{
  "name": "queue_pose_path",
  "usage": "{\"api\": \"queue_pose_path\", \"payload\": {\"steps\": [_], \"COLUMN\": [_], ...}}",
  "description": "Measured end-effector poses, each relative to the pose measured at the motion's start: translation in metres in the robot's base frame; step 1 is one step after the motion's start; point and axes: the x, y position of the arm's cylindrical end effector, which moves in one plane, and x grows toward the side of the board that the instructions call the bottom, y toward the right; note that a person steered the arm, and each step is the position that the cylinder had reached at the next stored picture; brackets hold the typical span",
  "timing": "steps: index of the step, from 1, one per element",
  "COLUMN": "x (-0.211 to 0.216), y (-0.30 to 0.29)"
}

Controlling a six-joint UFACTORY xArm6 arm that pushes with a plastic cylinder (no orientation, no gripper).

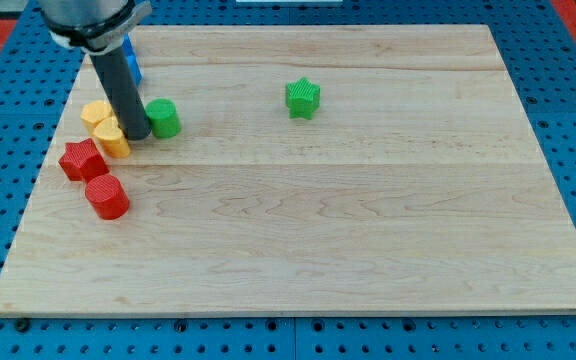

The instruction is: Push the yellow blocks to the bottom of the blue blocks

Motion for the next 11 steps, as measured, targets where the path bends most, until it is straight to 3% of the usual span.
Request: {"api": "queue_pose_path", "payload": {"steps": [2,4,5,6,7,8,9,10,11], "x": [0.075,-0.022,-0.007,-0.023,-0.077,-0.093,-0.082,-0.032,-0.028], "y": [0.022,-0.041,-0.014,-0.049,-0.054,-0.033,0.013,0.021,-0.045]}}
